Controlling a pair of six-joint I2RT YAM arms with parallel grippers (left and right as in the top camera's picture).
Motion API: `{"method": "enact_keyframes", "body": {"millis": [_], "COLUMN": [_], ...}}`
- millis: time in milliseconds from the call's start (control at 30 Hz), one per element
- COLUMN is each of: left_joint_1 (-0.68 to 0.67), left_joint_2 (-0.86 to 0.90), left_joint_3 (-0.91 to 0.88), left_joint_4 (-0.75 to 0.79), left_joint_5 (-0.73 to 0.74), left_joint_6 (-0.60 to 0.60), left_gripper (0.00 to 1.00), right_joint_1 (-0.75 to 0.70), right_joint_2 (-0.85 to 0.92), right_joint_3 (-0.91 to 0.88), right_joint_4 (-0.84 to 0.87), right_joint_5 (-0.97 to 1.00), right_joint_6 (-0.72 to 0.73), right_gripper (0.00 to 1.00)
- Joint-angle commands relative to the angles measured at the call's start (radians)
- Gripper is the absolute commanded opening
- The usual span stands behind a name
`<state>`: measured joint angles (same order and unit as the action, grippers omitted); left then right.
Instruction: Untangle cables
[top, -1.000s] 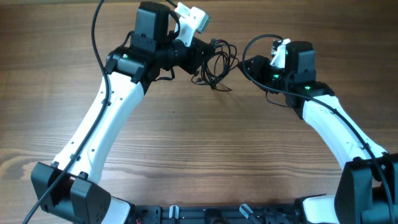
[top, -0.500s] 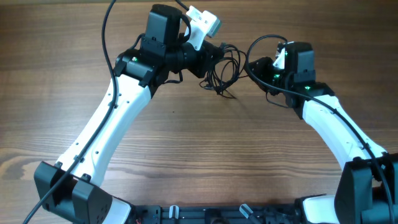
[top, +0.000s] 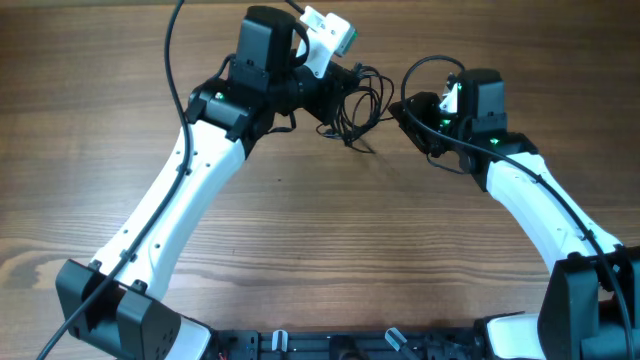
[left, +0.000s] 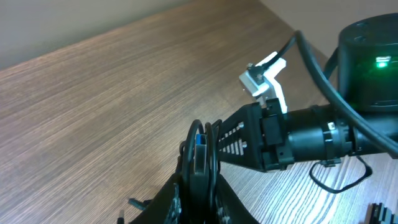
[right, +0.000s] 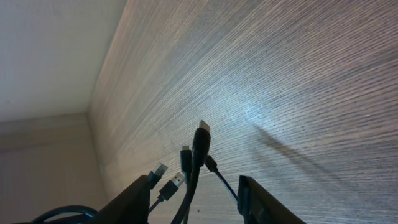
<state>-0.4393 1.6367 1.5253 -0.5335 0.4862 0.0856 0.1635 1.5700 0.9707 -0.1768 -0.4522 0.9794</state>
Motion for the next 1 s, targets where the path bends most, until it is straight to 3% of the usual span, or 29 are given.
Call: {"method": "enact_keyframes", "body": {"millis": [0, 67, 100, 167, 400, 633, 700, 867, 967], "left_joint_1": [-0.008, -0.008, -0.008, -0.008, 0.006, 0.121, 0.180, 0.218, 0.193], "left_joint_2": [-0.004, -0.004, -0.004, -0.004, -0.004, -0.004, -0.004, -0.004, -0.004], "left_joint_3": [0.023, 0.023, 0.023, 0.023, 0.023, 0.023, 0.023, 0.023, 0.023], "left_joint_4": [0.015, 0.014, 0.014, 0.014, -0.024, -0.072, -0.090, -0.157, -0.175], "left_joint_5": [-0.001, -0.001, -0.001, -0.001, -0.085, -0.096, -0.095, -0.090, -0.018], "left_joint_6": [0.014, 0.012, 0.011, 0.011, 0.016, 0.016, 0.019, 0.019, 0.019], "left_gripper": [0.16, 0.16, 0.16, 0.17, 0.16, 0.17, 0.26, 0.28, 0.37], "right_joint_1": [0.027, 0.046, 0.055, 0.070, 0.045, 0.037, 0.037, 0.037, 0.037], "right_joint_2": [0.010, 0.010, 0.010, 0.010, 0.010, 0.010, 0.010, 0.009, 0.008], "right_joint_3": [0.006, 0.006, 0.006, 0.006, 0.006, 0.006, 0.006, 0.010, 0.067], "right_joint_4": [0.004, 0.012, 0.029, 0.036, -0.019, -0.111, -0.128, -0.087, -0.037], "right_joint_5": [-0.019, -0.012, -0.010, 0.011, 0.110, 0.196, 0.201, 0.182, 0.133], "right_joint_6": [0.042, 0.076, 0.082, 0.097, -0.062, -0.188, -0.251, -0.407, -0.451], "right_gripper": [0.48, 0.43, 0.34, 0.05, 0.04, 0.04, 0.04, 0.04, 0.04]}}
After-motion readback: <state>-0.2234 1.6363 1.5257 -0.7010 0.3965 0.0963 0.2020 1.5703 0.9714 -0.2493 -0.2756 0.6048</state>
